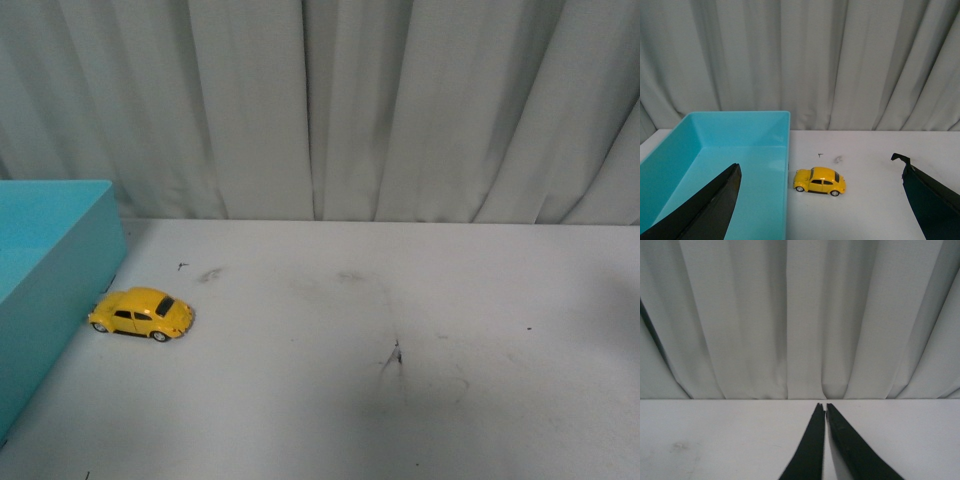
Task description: Wind up and store yellow beetle toy
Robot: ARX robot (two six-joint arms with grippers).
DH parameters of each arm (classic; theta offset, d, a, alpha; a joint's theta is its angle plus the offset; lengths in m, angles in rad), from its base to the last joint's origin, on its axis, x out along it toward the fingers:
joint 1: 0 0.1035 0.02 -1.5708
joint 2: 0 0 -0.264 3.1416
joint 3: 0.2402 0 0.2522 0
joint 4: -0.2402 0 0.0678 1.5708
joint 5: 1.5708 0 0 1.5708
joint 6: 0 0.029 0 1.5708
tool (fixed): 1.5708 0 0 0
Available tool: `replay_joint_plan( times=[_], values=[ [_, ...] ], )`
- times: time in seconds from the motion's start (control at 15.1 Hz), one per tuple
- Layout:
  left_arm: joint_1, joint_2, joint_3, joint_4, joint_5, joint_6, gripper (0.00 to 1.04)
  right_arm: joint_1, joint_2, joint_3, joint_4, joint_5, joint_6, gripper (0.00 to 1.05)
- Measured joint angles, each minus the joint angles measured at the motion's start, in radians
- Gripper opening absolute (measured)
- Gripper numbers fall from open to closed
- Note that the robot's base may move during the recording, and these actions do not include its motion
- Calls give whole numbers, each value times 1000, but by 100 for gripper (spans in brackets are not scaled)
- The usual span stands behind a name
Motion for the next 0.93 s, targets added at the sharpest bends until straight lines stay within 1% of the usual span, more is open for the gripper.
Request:
replay_joint_plan(
  times=[0.07,0.2,0.46,0.93],
  values=[
    [0,0,0,0,-1,0,98,1,-58,-42,-5,-1,-2,1],
    [0,0,0,0,0,0,98,0,-161,-127,-42,2,3,2],
    [0,0,0,0,0,0,98,0,-363,-226,-140,4,3,2],
    [0,0,0,0,0,0,98,0,-751,-322,-429,4,3,2]
  ],
)
